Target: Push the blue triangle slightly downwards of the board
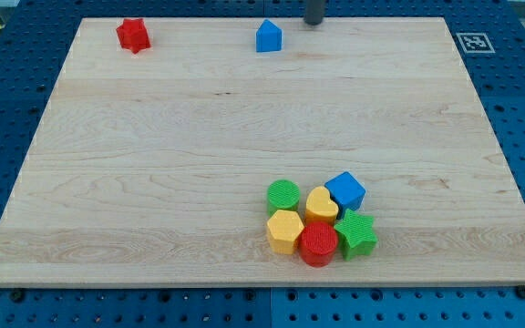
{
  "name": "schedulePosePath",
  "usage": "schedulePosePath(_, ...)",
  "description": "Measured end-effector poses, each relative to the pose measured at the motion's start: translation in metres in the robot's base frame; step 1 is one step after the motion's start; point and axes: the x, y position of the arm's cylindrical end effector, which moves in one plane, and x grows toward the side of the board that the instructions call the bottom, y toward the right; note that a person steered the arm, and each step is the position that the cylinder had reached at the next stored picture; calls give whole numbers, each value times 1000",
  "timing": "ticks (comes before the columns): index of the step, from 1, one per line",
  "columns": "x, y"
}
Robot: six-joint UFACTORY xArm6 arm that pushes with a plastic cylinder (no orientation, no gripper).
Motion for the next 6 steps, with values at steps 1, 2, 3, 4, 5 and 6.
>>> schedulePosePath(1,0,-45)
schedulePosePath(2,0,-70)
schedulePosePath(3,0,-70)
schedulePosePath(4,19,-70)
schedulePosePath(5,22,-70)
schedulePosePath(6,24,-67)
